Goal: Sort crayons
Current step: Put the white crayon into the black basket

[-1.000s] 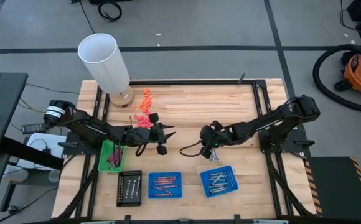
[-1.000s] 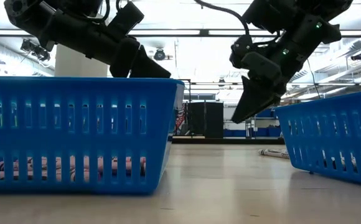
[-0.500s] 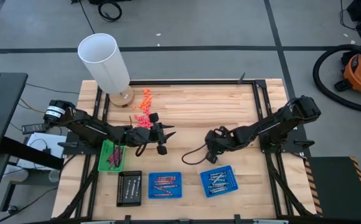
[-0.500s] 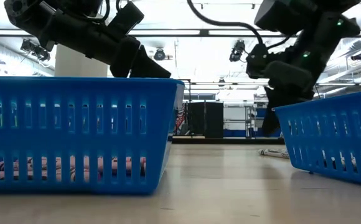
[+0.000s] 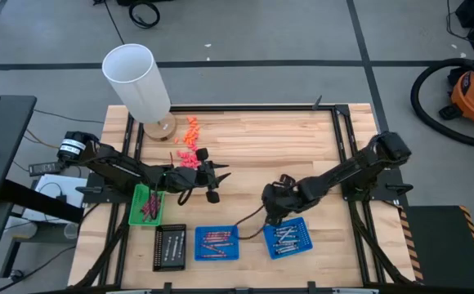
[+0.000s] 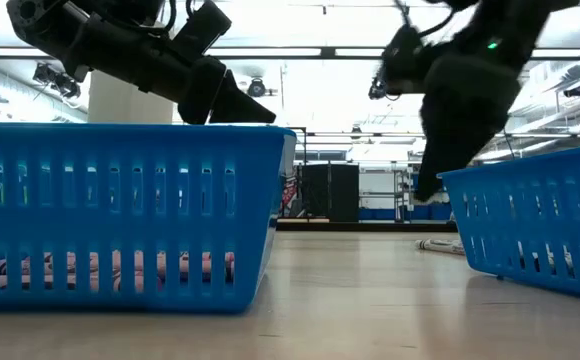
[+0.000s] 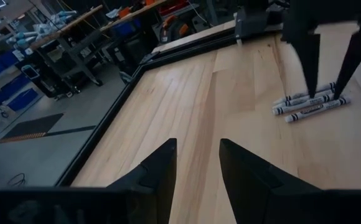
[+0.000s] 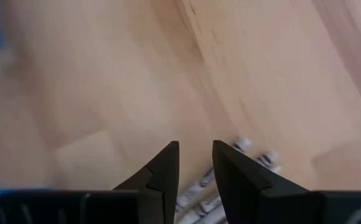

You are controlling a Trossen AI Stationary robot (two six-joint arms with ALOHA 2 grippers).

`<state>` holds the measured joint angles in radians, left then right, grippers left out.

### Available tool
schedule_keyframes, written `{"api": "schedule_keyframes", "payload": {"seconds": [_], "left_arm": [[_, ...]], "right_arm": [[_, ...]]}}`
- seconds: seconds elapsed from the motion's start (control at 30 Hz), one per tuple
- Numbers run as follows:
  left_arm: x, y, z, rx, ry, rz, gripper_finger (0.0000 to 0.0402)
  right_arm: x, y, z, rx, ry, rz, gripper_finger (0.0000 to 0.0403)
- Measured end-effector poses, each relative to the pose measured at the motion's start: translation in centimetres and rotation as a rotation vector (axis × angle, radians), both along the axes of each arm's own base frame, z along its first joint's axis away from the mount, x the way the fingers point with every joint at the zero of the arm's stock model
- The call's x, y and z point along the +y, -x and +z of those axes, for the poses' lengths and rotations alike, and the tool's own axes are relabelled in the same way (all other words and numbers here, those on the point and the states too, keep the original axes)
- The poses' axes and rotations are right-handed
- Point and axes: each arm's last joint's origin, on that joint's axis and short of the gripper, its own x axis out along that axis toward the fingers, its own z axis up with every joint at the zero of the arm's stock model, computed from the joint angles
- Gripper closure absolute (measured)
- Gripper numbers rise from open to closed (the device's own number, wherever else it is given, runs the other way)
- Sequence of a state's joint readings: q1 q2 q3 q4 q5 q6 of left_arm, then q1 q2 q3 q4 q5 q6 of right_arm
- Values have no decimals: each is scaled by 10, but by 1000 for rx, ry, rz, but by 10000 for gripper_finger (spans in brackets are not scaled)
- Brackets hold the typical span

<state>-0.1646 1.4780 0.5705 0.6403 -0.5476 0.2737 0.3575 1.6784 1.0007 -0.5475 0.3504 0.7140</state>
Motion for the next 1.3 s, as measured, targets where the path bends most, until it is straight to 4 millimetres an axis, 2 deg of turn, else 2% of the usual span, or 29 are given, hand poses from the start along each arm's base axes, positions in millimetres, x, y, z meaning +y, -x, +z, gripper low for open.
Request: {"api": "schedule_keyframes", "payload": {"seconds": [0.1, 0.27, 0.4, 0.57, 0.9, 1.3], "left_arm": [[0, 0, -1, 11, -4, -1, 269], [0, 4, -2, 57, -35, 54, 269], [2, 10, 1, 82, -56, 123, 269], [3, 18, 10, 81, -20, 133, 269], [3, 22, 15, 65, 5, 138, 269], [3, 22, 15, 67, 7, 137, 269]], "right_arm": [[2, -16, -3, 53, 19, -35, 296], [1, -27, -12, 137, -58, -143, 296], [-5, -29, -20, 208, -93, -242, 296], [-7, -30, -20, 202, -114, -288, 296], [-11, -31, -20, 205, -116, -309, 297], [-11, -28, -31, 202, -147, -290, 297]]}}
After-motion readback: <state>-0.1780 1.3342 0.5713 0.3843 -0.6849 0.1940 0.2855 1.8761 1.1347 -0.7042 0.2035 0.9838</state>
